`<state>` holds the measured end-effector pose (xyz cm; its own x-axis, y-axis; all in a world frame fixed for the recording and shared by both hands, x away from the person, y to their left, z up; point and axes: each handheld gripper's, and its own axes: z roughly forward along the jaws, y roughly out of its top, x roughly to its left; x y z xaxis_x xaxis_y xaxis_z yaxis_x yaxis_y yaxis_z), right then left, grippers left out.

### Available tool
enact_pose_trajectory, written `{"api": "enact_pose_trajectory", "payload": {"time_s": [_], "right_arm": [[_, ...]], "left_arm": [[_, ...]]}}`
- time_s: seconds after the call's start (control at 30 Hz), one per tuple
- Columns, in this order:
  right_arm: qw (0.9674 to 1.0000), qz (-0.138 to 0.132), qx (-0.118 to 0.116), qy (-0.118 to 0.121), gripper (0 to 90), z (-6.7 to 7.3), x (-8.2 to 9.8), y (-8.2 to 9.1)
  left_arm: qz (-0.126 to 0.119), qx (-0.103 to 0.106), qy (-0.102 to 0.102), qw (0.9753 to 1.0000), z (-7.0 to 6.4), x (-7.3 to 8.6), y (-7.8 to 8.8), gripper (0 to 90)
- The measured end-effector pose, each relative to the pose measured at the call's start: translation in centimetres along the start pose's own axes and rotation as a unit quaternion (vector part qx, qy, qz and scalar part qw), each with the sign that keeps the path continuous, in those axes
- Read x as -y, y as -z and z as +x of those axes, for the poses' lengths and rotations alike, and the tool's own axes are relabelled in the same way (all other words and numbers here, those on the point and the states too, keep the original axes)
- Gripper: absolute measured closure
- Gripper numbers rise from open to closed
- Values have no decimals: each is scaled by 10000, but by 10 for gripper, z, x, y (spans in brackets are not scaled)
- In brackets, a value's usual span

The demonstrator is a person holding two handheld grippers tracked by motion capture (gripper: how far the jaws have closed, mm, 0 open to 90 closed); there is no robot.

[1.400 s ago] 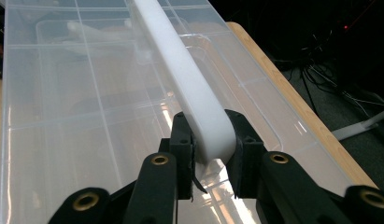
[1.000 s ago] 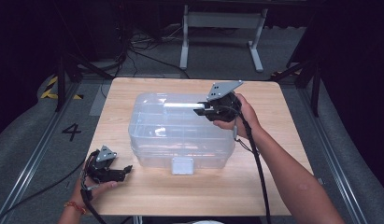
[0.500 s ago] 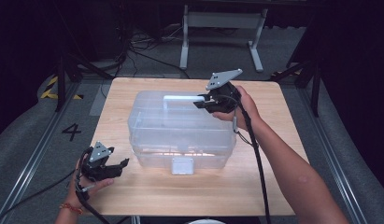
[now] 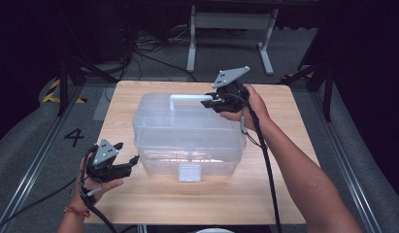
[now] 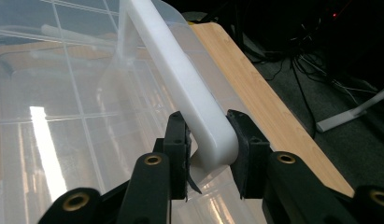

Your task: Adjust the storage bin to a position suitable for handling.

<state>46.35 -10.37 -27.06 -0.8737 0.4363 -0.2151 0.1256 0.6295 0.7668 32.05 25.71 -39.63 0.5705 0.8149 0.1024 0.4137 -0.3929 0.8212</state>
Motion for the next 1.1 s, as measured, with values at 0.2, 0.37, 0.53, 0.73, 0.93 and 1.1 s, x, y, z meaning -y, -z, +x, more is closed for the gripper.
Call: {"api": "enact_pose_trajectory", "payload": {"time_s": [0.2, 0.37, 0.53, 0.73, 0.93, 1.1], "right_arm": [[10000, 30, 76, 24, 702, -2, -3, 0], [9998, 50, 174, 73, 697, -2, -5, 0], [9998, 45, 200, 66, 694, -1, -5, 0], [9995, -7, 288, 96, 678, 3, -2, 3], [9993, -115, 335, 76, 632, 5, 2, 13], [9975, -423, 559, 8, 550, 4, 14, 38]], "left_arm": [[-163, 139, 95, 9997, 1, -8, -1, 373], [-313, 122, 18, 9994, 0, -12, 2, 484], [-425, 278, -11, 9987, 2, -14, 3, 633], [-464, 338, -66, 9983, 0, -16, -1, 774], [-426, 309, -106, 9986, 0, -17, 0, 837], [-431, 268, -169, 9986, 1, -18, -1, 839]]}}
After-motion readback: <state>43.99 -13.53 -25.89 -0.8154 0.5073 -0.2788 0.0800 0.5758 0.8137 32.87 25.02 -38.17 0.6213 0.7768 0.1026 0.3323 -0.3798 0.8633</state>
